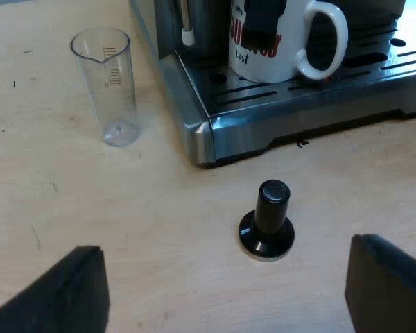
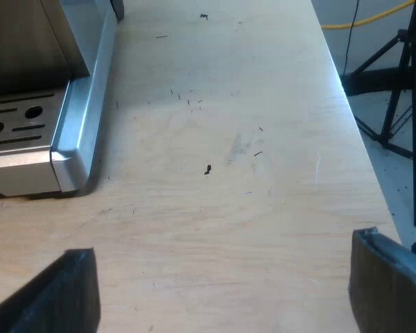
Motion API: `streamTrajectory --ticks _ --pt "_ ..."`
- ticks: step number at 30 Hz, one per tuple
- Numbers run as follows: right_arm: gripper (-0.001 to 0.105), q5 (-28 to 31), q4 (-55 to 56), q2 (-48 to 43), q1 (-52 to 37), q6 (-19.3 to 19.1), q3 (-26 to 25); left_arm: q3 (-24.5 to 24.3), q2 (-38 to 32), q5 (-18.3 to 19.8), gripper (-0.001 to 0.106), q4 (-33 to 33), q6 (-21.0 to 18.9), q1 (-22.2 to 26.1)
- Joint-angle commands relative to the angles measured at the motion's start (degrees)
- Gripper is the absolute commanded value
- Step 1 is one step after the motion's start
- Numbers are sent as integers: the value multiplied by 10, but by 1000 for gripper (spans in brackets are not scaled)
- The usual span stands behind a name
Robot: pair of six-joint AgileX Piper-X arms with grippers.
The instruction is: Place mug into machine
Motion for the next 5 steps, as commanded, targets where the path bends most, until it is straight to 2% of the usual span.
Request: streamTrajectory --ticks 1,5 --pt "87 4 -6 -22 -1 -3 -1 -2 -79 -2 72 -10 2 0" --pt "87 4 -6 -22 -1 -3 -1 -2 -79 -2 72 -10 2 0"
